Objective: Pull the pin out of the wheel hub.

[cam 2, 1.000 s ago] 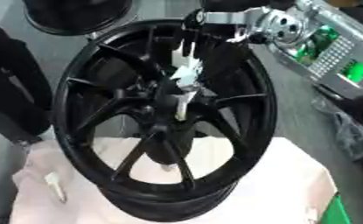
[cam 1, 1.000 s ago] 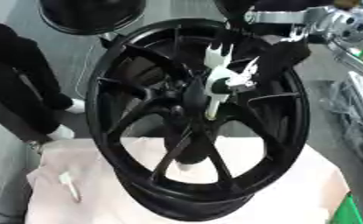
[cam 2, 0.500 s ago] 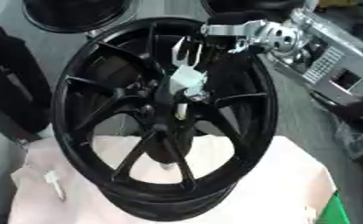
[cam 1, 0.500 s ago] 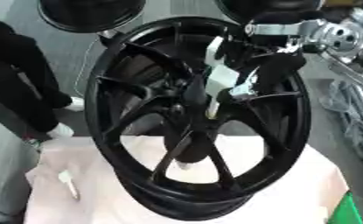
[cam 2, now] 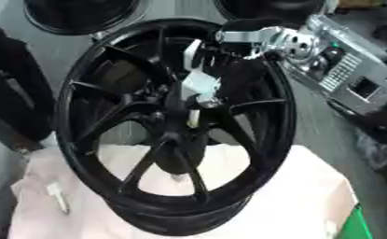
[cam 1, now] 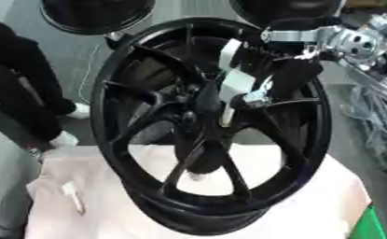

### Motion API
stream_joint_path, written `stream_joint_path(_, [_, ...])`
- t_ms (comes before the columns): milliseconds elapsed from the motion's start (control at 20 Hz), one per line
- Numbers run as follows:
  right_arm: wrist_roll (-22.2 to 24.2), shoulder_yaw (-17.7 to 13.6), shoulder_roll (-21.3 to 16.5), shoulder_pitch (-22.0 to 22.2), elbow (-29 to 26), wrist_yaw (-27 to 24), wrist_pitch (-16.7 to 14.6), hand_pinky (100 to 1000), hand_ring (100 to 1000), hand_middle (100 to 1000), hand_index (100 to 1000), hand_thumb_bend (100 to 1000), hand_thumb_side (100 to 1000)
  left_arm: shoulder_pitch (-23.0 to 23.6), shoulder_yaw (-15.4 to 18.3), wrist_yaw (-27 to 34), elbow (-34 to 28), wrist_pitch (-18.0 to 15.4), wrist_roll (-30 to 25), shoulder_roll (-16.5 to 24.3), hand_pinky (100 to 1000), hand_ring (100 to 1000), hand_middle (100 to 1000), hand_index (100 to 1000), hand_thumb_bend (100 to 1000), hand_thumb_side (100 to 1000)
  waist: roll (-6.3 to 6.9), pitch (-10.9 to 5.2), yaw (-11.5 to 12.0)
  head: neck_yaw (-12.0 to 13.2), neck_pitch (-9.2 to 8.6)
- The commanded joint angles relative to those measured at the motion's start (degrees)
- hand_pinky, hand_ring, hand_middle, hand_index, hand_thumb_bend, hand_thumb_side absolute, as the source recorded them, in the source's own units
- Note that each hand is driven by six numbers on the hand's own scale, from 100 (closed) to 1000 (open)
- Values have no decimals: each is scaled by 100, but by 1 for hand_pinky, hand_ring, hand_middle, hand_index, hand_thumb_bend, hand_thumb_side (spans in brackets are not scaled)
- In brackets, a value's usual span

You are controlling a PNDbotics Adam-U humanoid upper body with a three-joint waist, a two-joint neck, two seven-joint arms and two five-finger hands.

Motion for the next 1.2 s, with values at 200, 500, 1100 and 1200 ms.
stream_joint_path(200, [-81,-143,-153,-35,-56,63,10,787,727,676,790,527,378,-62,-3,-17,-98,-2,-30,59,716,768,719,768,326,641,9,-47,7,-14,-8])
stream_joint_path(500, [-20,-108,-98,-35,-24,98,58,777,719,668,783,518,377,-79,-14,-20,-104,-1,-53,53,717,769,721,767,323,643,4,-27,38,-32,-8])
stream_joint_path(1100, [-46,-117,-23,-28,152,153,106,739,675,621,747,483,363,-78,-32,-23,-108,-1,-85,44,720,771,723,767,316,650,-16,-6,28,-41,-8])
stream_joint_path(1200, [-58,-118,-22,-23,164,167,120,734,670,617,743,481,361,-77,-33,-22,-109,-2,-90,44,720,771,724,767,316,651,-17,-3,21,-43,-8])
